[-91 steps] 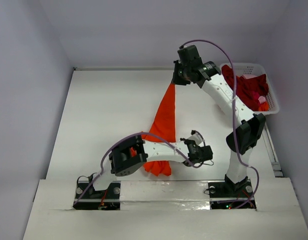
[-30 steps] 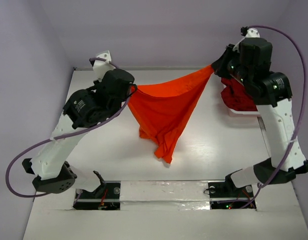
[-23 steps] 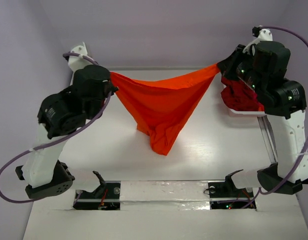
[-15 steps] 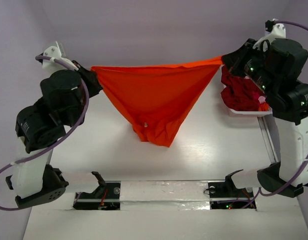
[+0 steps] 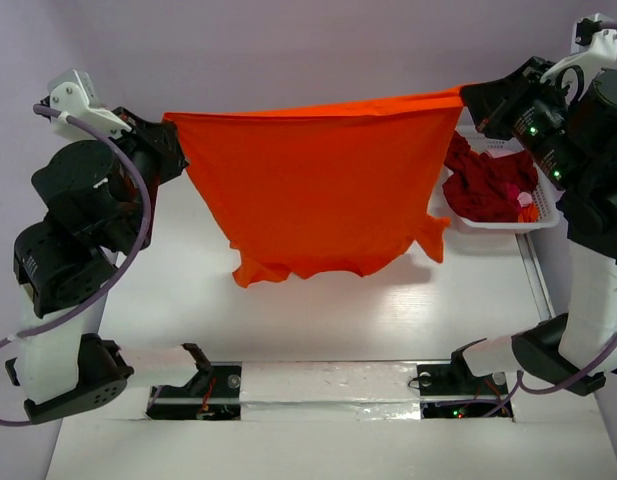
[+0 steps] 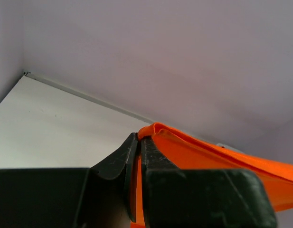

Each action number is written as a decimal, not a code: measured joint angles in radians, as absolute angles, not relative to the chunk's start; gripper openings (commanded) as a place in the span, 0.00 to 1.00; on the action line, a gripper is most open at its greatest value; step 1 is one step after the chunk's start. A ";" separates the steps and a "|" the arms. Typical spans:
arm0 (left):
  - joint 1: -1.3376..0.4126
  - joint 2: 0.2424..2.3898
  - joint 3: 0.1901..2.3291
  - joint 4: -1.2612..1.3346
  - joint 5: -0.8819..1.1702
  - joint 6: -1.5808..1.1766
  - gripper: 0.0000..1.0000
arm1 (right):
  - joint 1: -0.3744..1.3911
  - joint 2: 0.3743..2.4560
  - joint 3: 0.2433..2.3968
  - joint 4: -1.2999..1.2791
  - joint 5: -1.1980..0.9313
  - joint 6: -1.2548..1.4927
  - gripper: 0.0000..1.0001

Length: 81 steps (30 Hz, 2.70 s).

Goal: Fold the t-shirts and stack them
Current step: Flatten the tshirt out

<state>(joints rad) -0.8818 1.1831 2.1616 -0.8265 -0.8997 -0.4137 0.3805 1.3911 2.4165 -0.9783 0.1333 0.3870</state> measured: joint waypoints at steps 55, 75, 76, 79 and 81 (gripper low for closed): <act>-0.882 0.844 1.991 -0.780 -0.409 -0.602 0.00 | 0.381 0.911 2.110 -0.959 -0.241 0.472 0.00; -0.878 1.170 1.921 -0.760 -0.741 -0.659 0.00 | 0.381 1.137 1.903 -0.821 -0.206 0.448 0.00; -0.869 1.194 1.921 -0.759 -0.752 -0.662 0.00 | 0.381 1.141 1.877 -0.809 -0.204 0.448 0.00; -0.831 1.268 1.921 -0.758 -0.764 -0.663 0.00 | 0.381 1.164 1.829 -0.792 -0.197 0.446 0.00; -0.788 1.306 1.910 -0.740 -0.758 -0.661 0.00 | 0.381 1.184 1.805 -0.778 -0.192 0.442 0.00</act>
<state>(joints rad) -0.7883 1.3056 1.9099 -0.7403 -0.7582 -0.6613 0.3805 1.1835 1.8050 -0.7776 -0.1925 0.4419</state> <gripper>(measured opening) 0.010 0.035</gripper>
